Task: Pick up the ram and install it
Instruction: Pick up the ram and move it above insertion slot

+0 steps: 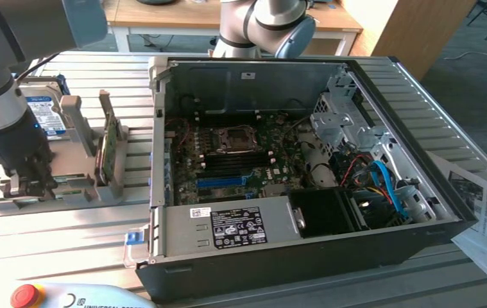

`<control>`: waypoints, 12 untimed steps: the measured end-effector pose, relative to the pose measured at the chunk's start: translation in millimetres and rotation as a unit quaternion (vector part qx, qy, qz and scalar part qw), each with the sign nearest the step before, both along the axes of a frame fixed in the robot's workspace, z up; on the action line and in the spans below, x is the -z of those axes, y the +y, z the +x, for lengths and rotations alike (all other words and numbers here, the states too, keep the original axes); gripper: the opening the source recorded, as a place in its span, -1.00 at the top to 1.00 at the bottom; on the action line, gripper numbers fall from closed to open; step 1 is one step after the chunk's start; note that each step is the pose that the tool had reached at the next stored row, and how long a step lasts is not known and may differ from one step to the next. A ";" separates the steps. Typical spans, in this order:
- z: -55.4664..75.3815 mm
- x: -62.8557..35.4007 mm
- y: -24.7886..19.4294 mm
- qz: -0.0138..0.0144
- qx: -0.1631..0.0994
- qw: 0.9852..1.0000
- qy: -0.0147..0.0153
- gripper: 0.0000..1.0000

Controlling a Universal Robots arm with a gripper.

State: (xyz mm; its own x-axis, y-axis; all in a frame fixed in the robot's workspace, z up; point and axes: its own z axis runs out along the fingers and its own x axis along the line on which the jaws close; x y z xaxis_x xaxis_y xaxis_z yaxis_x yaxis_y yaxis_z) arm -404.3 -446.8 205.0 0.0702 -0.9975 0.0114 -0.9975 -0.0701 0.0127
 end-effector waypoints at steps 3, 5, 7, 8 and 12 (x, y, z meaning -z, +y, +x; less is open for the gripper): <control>0.3 0.9 1.5 0.000 0.000 1.000 0.000 0.40; 0.3 1.3 1.5 0.000 0.000 1.000 0.000 0.40; 0.2 2.0 1.6 0.000 0.000 1.000 0.000 0.40; 0.2 2.4 1.6 0.000 0.000 1.000 0.000 0.40; 0.2 4.2 1.6 0.000 0.000 1.000 0.000 0.40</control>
